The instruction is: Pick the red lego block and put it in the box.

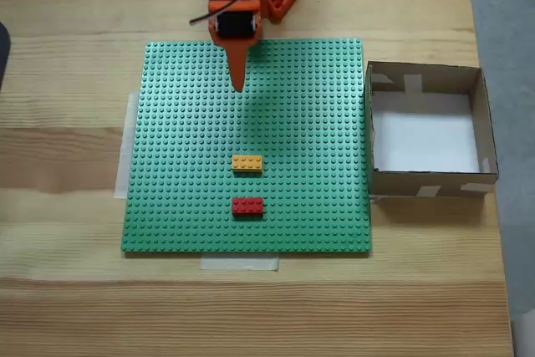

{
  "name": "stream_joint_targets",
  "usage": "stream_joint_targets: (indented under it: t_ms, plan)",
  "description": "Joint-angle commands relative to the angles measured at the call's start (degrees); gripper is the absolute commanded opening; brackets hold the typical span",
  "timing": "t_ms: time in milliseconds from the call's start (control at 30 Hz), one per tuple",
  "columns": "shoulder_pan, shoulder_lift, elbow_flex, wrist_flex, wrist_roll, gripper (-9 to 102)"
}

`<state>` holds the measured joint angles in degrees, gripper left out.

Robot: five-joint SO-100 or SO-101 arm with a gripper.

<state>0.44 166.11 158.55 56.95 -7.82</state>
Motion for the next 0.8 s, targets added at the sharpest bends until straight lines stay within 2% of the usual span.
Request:
stream_joint_targets:
  t_ms: [0,167,500,767]
  plan:
    - [1.14,-4.48,-7.73,0.18,0.35,-1]
    - [1.32,-11.07,-13.27,-0.88,2.46,-1]
    - [0.44,-28.74,-25.84,-2.46,-0.70,1]
    - [0.26,-40.43,-35.51,-5.10,5.45,0]
